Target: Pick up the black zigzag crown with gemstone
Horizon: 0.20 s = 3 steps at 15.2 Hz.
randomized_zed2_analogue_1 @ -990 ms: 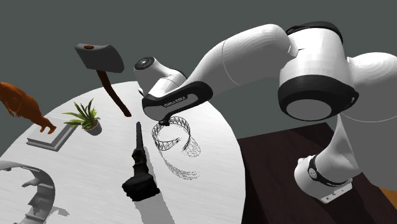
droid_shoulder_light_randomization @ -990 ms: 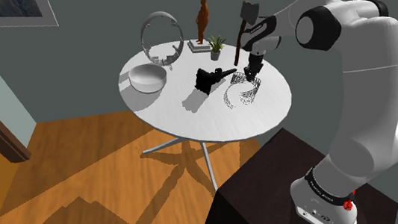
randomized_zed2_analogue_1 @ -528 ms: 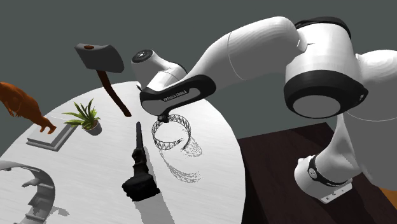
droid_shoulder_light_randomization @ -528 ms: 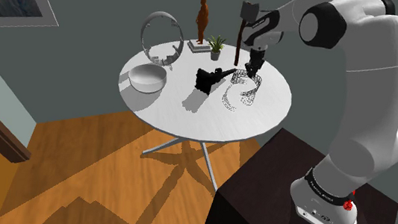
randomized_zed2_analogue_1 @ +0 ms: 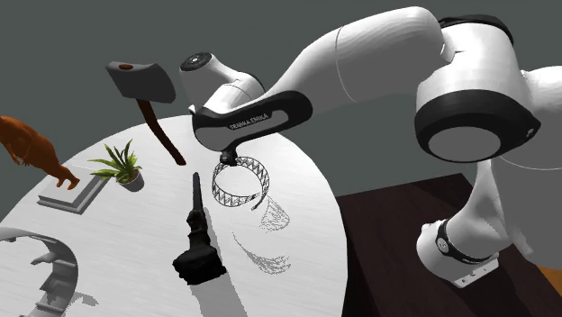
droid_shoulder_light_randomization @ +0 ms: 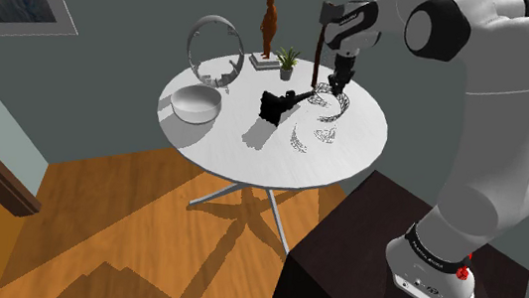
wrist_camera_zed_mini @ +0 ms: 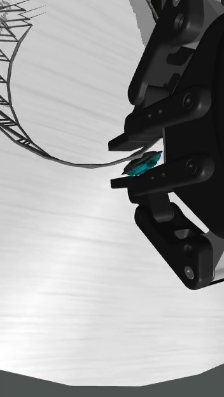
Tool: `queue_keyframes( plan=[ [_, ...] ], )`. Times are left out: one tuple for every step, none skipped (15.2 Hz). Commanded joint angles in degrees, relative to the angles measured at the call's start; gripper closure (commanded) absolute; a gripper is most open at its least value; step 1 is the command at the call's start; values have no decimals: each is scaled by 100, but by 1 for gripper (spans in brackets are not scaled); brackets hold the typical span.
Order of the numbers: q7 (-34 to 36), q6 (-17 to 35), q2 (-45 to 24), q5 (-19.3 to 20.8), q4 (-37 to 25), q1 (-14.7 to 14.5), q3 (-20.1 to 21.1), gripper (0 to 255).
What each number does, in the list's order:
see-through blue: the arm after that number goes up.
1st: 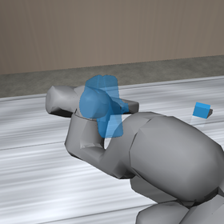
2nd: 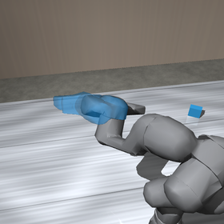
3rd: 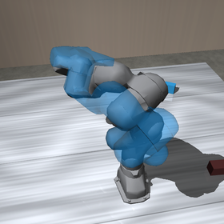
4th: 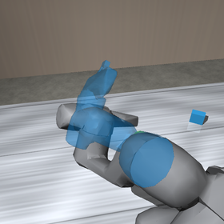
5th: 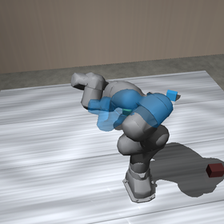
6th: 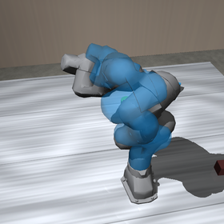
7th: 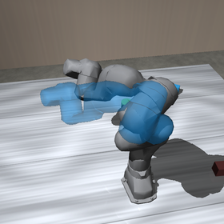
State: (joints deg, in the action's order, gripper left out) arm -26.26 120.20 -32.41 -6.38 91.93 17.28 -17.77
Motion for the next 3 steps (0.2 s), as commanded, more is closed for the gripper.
queue_keyframes(
  plan=[
    [5,-113,86,25,-28,-9,-17,255],
    [5,-121,92,27,-30,-10,-18,255],
    [5,-122,92,27,-31,-9,-18,255]
  ],
)
